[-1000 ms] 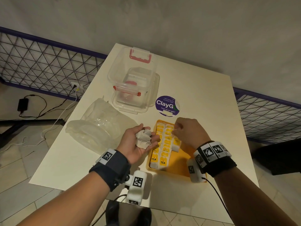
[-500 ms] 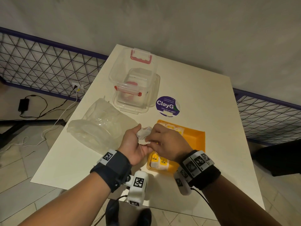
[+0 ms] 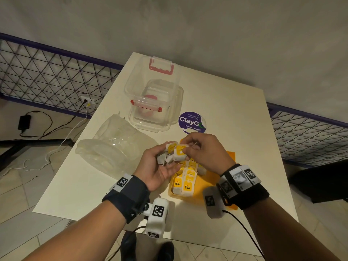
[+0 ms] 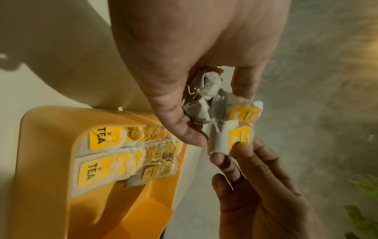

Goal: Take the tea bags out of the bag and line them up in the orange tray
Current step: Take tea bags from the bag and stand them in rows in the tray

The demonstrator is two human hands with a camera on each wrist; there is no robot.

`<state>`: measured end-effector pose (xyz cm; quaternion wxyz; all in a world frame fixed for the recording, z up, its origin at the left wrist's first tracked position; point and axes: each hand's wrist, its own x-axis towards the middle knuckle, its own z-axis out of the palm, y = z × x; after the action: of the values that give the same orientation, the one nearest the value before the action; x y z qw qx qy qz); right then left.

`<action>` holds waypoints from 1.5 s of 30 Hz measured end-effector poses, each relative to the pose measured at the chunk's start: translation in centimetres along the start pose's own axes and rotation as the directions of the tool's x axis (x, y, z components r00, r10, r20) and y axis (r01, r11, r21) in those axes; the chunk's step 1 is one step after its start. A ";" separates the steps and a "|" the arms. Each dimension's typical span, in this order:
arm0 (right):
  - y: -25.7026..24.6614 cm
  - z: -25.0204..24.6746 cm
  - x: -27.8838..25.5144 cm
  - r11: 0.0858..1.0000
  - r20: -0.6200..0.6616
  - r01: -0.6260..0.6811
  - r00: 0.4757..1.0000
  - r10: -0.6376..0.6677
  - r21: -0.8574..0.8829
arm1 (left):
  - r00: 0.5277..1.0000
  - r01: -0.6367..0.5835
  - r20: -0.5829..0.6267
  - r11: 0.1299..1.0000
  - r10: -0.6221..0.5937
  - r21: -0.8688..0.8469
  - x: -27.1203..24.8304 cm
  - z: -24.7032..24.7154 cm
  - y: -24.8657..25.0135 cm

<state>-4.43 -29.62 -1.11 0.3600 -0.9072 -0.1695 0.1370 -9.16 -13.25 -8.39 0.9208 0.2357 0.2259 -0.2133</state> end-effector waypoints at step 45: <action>7.8 0.4 -0.5 0.796 0.053 -0.604 0.797 0.602 0.040 | 0.999 -0.001 -0.049 0.986 0.009 0.165 -0.2 0.2 -0.3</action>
<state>-3.43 -34.90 -6.78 0.3190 -0.9010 0.1253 0.2660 -9.41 -13.53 -8.18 0.8928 0.3169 0.2296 -0.2232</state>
